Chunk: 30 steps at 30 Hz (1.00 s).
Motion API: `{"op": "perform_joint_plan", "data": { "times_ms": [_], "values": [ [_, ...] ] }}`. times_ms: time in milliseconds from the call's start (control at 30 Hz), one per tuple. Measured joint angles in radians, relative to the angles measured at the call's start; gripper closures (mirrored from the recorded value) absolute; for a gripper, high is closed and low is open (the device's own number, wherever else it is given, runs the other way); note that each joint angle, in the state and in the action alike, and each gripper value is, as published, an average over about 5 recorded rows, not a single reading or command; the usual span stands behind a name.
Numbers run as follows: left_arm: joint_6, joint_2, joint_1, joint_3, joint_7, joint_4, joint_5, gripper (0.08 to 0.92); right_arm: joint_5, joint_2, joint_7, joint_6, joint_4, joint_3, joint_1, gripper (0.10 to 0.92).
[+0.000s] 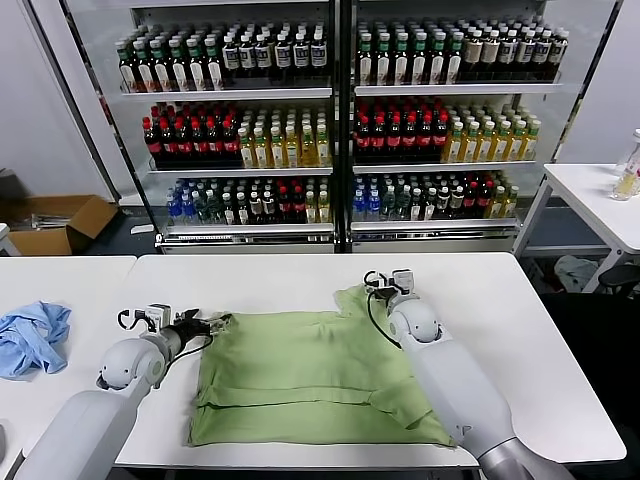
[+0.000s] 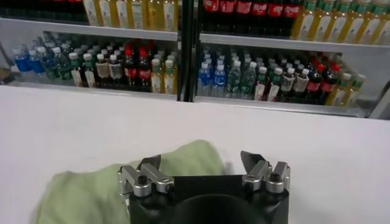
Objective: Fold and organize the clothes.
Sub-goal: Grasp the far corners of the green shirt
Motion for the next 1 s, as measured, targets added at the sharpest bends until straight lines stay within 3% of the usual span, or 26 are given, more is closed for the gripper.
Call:
{"op": "perform_joint_plan", "data": {
  "times_ms": [167, 333, 1000],
  "values": [
    [-0.002, -0.003, 0.0, 0.001, 0.001, 0.008, 0.01, 0.177, 0.002, 0.012, -0.008, 0.003, -0.026, 0.009, 0.007, 0.207],
    [-0.002, -0.003, 0.007, -0.003, 0.006, 0.007, 0.016, 0.214, 0.008, 0.019, -0.015, 0.006, -0.048, 0.021, 0.009, 0.309],
    [-0.026, -0.004, 0.039, -0.012, 0.034, -0.009, 0.009, 0.787, -0.002, 0.036, -0.052, 0.04, -0.082, 0.045, 0.0, 0.88]
  ]
}}
